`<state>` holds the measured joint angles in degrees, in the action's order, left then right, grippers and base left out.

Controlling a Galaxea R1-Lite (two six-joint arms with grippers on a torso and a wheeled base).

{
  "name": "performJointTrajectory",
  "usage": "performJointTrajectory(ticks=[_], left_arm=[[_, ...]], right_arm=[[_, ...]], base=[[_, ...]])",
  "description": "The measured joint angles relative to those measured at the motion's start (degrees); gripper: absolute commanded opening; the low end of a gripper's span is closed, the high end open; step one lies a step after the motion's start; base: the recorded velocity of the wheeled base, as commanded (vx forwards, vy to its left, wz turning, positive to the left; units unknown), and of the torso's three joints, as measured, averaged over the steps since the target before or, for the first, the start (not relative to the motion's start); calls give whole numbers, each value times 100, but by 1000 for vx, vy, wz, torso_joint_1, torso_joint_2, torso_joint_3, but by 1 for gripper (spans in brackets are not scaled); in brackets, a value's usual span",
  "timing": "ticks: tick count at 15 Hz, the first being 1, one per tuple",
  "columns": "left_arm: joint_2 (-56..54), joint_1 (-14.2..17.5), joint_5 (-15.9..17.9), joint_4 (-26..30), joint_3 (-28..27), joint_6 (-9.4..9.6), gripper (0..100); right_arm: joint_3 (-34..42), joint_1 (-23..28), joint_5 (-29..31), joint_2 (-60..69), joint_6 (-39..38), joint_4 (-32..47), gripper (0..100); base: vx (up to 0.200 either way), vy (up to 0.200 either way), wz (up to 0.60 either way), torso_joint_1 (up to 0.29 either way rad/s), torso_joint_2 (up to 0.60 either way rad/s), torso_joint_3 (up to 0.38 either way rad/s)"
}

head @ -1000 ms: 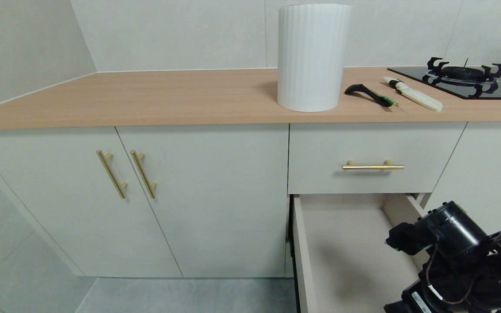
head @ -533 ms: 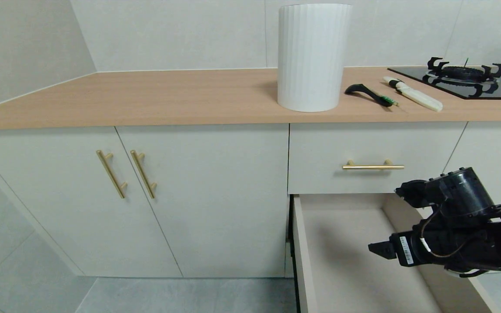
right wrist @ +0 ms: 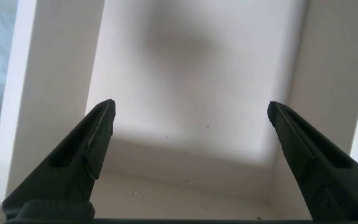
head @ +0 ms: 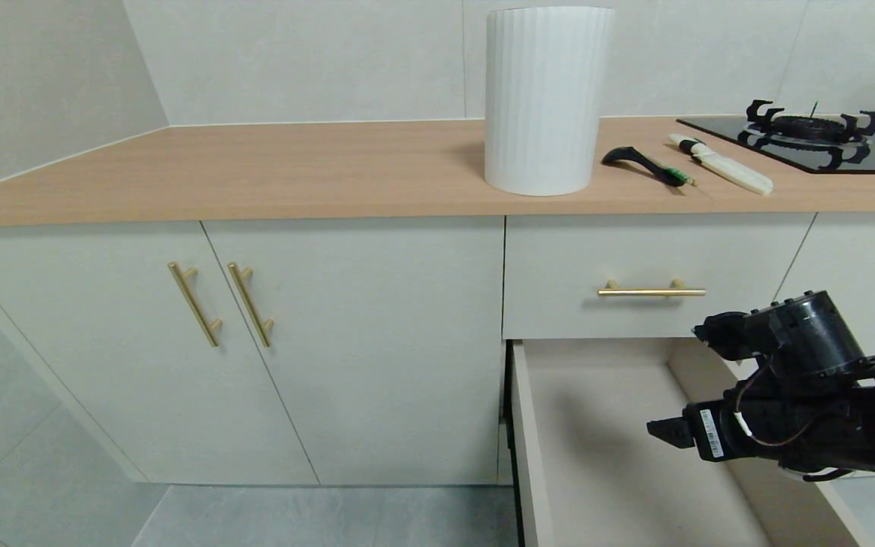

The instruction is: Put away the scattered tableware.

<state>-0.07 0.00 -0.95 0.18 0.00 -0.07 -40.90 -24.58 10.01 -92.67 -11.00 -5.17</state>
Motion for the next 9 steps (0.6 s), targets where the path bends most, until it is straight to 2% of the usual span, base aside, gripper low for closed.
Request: performJointTrajectory(ticks=[3, 6, 9], left_arm=[[0, 0, 0, 0, 0, 0, 100], [0, 0, 0, 0, 0, 0, 100], [0, 0, 0, 0, 0, 0, 100]], right_arm=[[-2, 0, 6, 6, 0, 5, 100], [2, -1, 28, 4, 0, -2, 100], [5, -6, 63, -18, 0, -2, 100]], base=[[0, 0, 0, 14, -68, -58], [0, 0, 0, 85, -246, -276], [0, 0, 0, 126, -517, -312]])
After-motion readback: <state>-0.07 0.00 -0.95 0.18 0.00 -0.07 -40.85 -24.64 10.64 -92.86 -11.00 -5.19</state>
